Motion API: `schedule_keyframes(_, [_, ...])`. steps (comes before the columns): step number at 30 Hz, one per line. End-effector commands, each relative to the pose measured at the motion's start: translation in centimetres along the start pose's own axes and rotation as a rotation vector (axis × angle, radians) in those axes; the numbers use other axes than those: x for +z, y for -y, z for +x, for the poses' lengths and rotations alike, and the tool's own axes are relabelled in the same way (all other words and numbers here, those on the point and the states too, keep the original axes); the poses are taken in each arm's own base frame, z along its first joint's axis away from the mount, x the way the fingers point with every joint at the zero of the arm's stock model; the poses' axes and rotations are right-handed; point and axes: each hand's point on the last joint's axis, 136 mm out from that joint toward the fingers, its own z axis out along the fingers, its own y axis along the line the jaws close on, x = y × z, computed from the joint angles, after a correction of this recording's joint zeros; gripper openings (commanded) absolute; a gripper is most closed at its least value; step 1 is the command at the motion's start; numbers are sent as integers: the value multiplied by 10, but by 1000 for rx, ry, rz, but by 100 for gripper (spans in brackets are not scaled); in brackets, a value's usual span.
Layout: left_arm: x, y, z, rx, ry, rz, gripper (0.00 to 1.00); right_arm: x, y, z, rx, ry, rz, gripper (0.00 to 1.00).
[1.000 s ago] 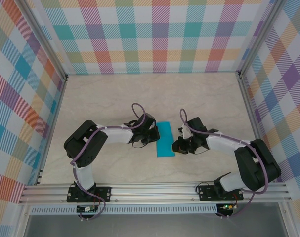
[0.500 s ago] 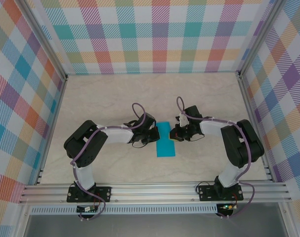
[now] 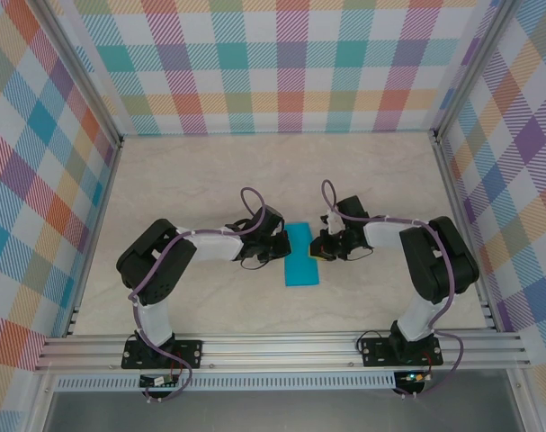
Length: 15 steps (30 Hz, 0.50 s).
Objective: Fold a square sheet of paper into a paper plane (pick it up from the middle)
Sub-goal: Fold the square sheet of paper in half at the center of the table.
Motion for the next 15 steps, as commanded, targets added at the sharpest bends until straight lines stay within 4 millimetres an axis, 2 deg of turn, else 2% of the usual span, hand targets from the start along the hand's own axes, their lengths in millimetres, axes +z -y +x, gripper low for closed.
schedule_keyframes(1, [10, -40, 32, 2, -96, -154, 0, -14, -26, -16, -59, 25, -64, 6])
schedule_keyframes(7, [9, -41, 32, 2, -93, -156, 0, -10, -18, -31, -57, 28, -48, 6])
schedule_keyframes(15, [9, -42, 32, 5, -95, -161, 0, 9, 9, -27, -19, -11, -16, 5])
